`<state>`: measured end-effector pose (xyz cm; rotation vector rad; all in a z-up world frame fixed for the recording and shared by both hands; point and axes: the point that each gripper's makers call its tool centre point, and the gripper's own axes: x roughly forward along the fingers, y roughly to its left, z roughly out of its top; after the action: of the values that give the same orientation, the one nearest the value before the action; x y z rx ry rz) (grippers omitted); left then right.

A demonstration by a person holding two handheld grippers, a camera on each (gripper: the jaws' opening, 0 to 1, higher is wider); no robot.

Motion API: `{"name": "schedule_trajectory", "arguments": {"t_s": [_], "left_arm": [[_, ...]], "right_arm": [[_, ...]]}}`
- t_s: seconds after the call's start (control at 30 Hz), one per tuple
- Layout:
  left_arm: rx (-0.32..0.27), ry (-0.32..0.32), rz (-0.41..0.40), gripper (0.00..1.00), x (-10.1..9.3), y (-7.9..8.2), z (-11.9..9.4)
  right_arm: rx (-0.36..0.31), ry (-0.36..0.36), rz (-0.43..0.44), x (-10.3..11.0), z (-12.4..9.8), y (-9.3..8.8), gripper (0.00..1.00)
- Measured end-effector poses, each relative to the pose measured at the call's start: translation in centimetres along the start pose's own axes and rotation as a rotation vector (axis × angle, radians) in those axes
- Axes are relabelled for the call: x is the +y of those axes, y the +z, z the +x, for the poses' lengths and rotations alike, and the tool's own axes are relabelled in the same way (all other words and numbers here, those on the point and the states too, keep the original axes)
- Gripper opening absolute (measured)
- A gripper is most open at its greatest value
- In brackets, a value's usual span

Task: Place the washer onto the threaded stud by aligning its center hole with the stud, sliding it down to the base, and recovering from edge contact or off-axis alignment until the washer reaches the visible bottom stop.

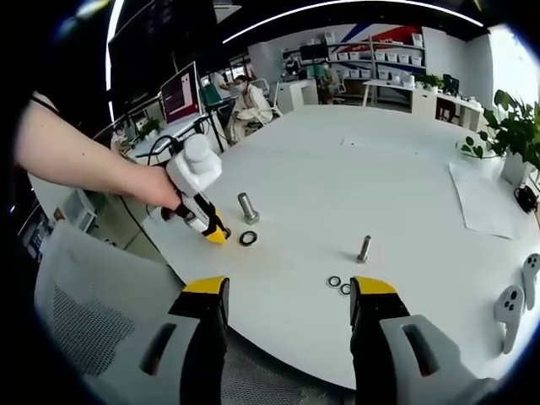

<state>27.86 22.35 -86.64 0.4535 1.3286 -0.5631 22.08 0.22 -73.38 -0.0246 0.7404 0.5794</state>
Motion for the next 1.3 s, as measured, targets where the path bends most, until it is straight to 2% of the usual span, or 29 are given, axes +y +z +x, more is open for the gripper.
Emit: {"name": "schedule_trajectory", "arguments": {"t_s": [0.17, 0.23, 0.43, 0.57, 0.7, 1.03, 1.3], "left_arm": [[-0.045, 0.007, 0.008, 0.19, -0.2, 0.0, -0.1], [-0.063, 0.008, 0.034, 0.19, -0.1, 0.0, 0.0], [-0.058, -0.006, -0.012, 0.18, 0.3, -0.4, -0.4], [-0.078, 0.002, 0.008, 0.18, 0.4, -0.1, -1.0], [-0.144, -0.001, -0.015, 0.18, 0.8, 1.4, -2.3], [-0.253, 0.015, 0.027, 0.18, 1.8, 4.5, -6.3], [-0.280, 0.019, 0.057, 0.18, 2.0, 6.1, -7.4]], "right_arm": [[0.003, 0.001, -0.002, 0.0, 0.0, -0.1, 0.60], [0.003, 0.000, 0.001, 0.0, 0.0, -0.1, 0.60], [0.007, 0.006, -0.003, 0.2, 0.0, -0.1, 0.60], [0.008, 0.007, -0.005, 0.2, 0.0, -0.1, 0.60], [0.010, 0.010, -0.006, 0.3, 0.0, -0.2, 0.60], [0.018, 0.015, -0.012, 0.4, 0.2, -0.3, 0.59], [0.022, 0.015, -0.020, 0.4, 0.2, -0.3, 0.59]]}}
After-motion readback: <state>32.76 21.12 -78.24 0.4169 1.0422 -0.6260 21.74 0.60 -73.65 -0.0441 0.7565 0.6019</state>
